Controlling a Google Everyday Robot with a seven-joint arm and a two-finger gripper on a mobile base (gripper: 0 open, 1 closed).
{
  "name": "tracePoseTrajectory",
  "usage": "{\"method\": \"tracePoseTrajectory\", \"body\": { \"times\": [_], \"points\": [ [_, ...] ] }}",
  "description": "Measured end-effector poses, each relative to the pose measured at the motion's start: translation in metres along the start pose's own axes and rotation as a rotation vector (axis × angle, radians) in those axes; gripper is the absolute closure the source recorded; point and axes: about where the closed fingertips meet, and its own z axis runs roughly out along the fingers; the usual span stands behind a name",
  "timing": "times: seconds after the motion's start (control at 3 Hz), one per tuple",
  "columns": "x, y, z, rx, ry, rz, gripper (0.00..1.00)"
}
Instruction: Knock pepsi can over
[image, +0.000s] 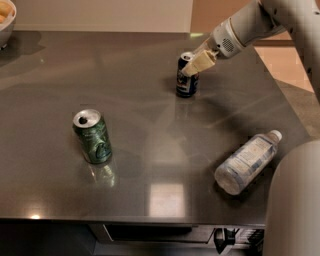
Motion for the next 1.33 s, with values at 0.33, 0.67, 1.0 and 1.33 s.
{"method": "tracePoseTrajectory", "body": {
  "times": [0.33,0.67,1.0,1.33],
  "points": [
    [-0.009,0.011,-0.022,0.009,0.074,-0.062,0.88],
    [-0.013,0.025,-0.046,0.005,0.197,-0.166,1.00],
    [-0.016,0.037,-0.063,-0.001,0.316,-0.279,1.00],
    [-0.017,0.048,-0.071,-0.011,0.421,-0.391,1.00]
  ]
}}
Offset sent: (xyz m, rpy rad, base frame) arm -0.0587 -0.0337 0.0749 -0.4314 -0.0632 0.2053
